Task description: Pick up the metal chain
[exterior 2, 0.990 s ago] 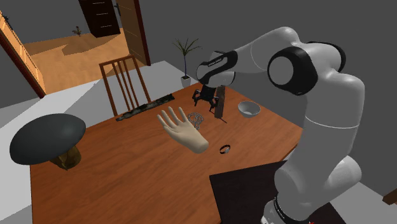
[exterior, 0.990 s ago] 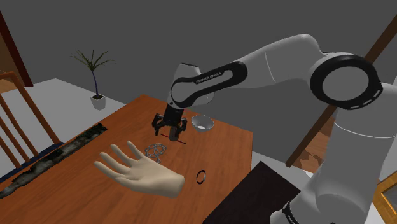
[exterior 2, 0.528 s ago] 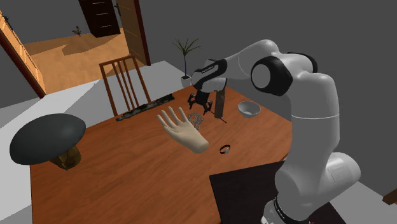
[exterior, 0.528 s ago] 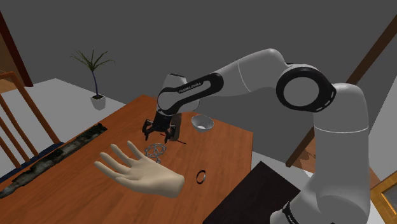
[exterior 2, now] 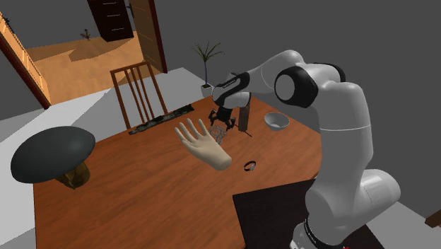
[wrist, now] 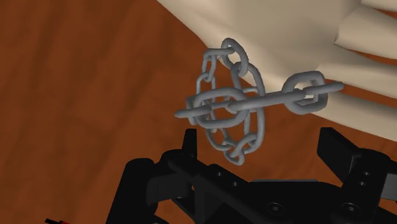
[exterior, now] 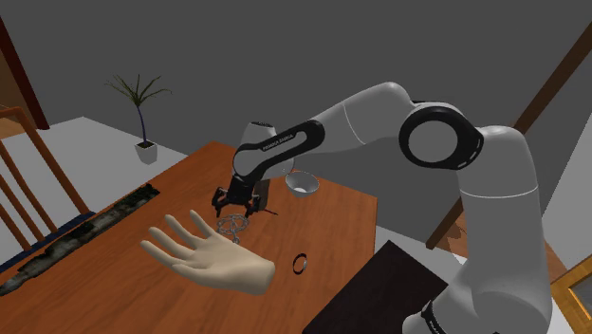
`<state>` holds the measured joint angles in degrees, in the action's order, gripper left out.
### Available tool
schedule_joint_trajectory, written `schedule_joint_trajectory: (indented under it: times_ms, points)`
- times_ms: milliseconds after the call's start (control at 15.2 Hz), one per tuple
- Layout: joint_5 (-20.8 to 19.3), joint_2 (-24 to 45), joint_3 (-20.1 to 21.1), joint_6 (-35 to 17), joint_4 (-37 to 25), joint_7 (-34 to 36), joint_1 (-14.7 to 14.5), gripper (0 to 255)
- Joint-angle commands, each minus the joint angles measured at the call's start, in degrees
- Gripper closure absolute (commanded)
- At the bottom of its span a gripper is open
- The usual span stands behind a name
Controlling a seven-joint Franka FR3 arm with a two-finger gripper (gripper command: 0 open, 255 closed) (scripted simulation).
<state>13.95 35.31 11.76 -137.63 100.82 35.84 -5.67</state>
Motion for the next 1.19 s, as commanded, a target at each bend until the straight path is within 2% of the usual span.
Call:
schedule_joint_trajectory:
  times_ms: [0, 594, 1122]
  points:
    - [0.0, 0.2, 0.0, -0.2, 0.0, -0.1, 0.0, 255]
    - [0.0, 0.3, 0.0, -0.3, -0.1, 0.0, 0.0, 255]
    - [-0.1, -3.8, 0.1, 3.9, -0.3, 1.1, 0.2, 255]
